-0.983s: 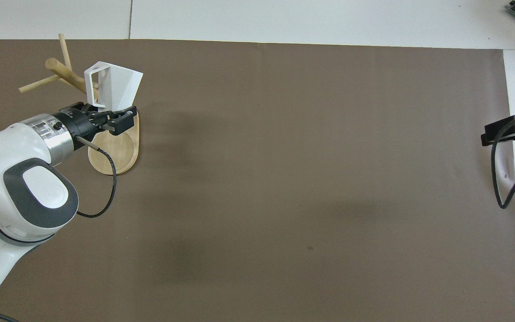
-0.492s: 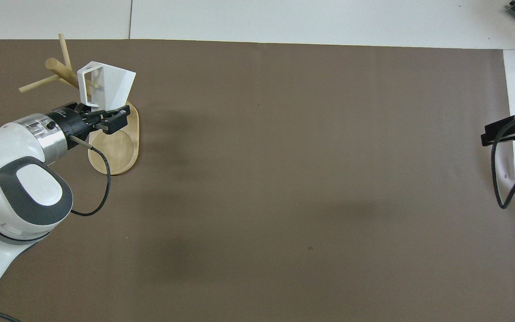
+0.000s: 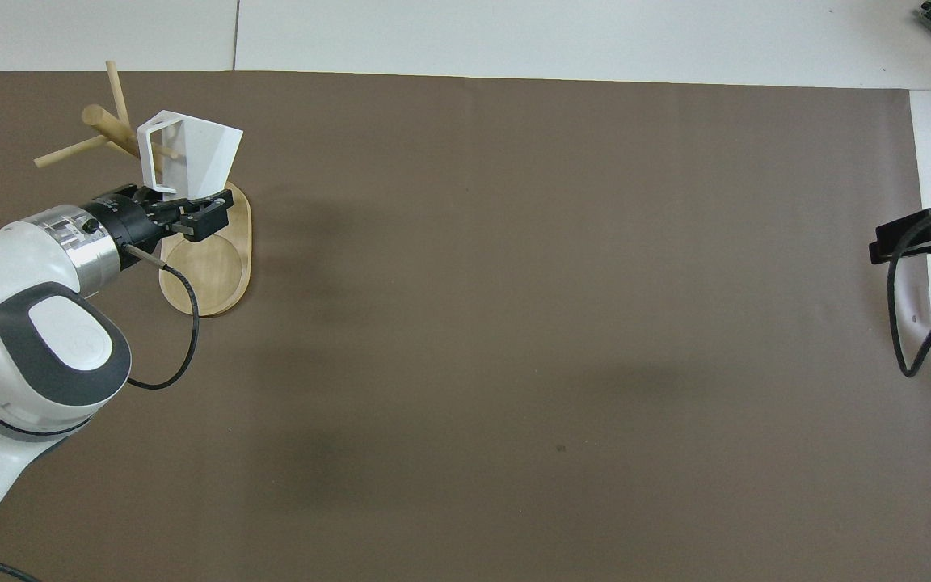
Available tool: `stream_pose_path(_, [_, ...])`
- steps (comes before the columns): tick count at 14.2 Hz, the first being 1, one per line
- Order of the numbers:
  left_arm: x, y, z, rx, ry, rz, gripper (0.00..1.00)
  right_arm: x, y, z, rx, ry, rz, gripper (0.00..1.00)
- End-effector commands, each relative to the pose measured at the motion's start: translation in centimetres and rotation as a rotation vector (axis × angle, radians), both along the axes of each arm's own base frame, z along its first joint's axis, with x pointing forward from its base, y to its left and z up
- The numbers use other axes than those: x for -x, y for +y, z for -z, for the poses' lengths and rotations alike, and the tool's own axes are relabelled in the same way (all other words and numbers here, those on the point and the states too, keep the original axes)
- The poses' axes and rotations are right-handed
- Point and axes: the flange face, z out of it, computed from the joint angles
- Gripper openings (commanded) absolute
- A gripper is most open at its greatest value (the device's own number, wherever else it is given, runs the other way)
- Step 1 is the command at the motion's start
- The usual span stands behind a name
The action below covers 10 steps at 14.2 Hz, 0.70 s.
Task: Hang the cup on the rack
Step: 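Lower the mug handle onto the peg with the left gripper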
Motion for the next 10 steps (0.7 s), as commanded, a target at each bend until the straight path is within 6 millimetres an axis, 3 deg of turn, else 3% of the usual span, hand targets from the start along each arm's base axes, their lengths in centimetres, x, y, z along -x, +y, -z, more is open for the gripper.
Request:
stream_pose_path(1, [-0.44, 0.91, -0.07, -0.018, -0.014, -0.015, 0.0, 0.69, 0.21, -0.26, -0.016, -0.003, 0.014, 1.0])
stream_pose_path(2, [-0.44, 0.91, -0.07, -0.018, -0.014, -0.015, 0.16, 0.69, 0.23, -0.26, -0.018, -0.003, 0.014, 1.0])
stream_pose_path(3, [-0.47, 0.89, -0.13, -0.016, -0.014, -0.015, 0.65, 0.69, 0.23, -0.26, -0.018, -0.003, 0.014, 1.0])
stream_pose_path(4, [-0.5, 1.0, -0.15, -0.013, -0.011, -0.016, 1.0, 0.69, 0.23, -0.26, -0.018, -0.003, 0.014, 1.0])
stream_pose_path(10, [-0.58, 1.41, -0.07, -0.004, 0.007, -0.009, 1.0, 0.7, 0.15, -0.26, -0.018, -0.003, 0.015, 1.0])
